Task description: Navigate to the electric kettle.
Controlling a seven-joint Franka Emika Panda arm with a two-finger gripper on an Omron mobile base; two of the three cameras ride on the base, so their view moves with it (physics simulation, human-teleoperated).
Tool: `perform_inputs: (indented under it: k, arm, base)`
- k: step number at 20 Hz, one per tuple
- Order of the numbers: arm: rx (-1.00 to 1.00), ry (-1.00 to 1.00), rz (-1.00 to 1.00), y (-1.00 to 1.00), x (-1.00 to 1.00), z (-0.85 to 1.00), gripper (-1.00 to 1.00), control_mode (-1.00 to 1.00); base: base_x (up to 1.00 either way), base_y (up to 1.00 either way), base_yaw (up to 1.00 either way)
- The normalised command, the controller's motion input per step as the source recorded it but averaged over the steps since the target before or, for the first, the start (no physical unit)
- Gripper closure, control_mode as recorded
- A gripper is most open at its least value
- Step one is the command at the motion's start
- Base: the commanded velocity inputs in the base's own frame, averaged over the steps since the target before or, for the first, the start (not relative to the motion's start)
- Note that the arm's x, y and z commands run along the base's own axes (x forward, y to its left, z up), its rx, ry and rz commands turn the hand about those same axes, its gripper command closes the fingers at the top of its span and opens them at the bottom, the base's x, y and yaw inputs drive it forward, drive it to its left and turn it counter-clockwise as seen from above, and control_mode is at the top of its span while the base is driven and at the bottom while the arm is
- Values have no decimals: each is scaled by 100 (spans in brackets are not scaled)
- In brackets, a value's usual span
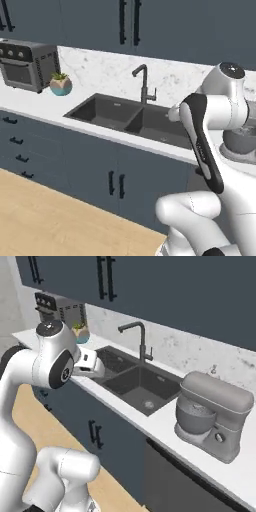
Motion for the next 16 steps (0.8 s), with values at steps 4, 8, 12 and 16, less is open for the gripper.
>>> perform_inputs:
  k: [4, 8, 12, 16]
  arm:
    - [0, 0, 0, 0, 0, 0, -100, 100]
    - [0, 0, 0, 0, 0, 0, -100, 100]
    - [0, 0, 0, 0, 0, 0, -100, 100]
    - [0, 0, 0, 0, 0, 0, -100, 100]
  base:
    - [1, 13, 89]
    - [0, 0, 100]
    - [0, 0, 100]
    - [0, 0, 100]
